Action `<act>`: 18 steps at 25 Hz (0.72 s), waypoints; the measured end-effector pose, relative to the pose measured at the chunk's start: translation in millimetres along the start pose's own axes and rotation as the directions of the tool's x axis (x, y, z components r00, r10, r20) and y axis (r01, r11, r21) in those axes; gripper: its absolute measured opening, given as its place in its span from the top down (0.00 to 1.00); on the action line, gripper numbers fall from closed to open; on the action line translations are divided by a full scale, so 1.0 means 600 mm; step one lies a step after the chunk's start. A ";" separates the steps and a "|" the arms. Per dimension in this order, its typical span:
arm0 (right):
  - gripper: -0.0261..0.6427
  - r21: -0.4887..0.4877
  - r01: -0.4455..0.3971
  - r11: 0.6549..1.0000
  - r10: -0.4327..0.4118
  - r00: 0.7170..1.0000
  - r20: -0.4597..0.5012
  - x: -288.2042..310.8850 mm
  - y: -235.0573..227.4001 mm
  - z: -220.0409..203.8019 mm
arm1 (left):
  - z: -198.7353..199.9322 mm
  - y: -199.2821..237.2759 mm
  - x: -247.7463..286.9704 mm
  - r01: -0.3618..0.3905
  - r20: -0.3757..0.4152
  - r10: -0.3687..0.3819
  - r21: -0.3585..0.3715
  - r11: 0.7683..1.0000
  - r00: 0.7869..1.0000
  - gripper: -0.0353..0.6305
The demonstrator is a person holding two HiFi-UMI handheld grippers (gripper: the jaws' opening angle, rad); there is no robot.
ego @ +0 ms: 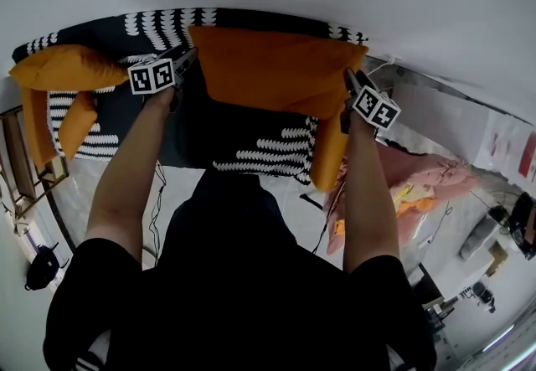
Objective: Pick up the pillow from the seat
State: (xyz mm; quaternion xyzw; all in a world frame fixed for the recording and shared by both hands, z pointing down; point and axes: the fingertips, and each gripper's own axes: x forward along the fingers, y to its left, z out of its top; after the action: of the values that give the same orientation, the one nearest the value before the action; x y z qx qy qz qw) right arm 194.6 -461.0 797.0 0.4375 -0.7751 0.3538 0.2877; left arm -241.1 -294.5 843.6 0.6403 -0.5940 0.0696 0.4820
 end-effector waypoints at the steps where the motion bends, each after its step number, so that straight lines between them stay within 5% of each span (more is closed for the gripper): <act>1: 0.67 0.002 0.000 1.000 0.000 1.000 0.003 0.005 -0.002 0.003 | -0.002 0.005 0.006 -0.005 -0.004 0.005 -0.003 1.000 1.000 0.61; 18: 0.60 0.089 0.000 0.996 -0.004 0.999 0.049 0.077 -0.030 0.035 | -0.017 0.069 0.093 -0.023 -0.027 0.021 -0.094 0.995 0.999 0.53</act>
State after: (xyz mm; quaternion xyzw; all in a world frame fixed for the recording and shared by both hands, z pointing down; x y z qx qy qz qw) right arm 186.5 -506.1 824.9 0.4593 -0.7649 0.3768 0.2490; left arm -254.3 -319.0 908.0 0.6094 -0.5973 0.0551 0.5184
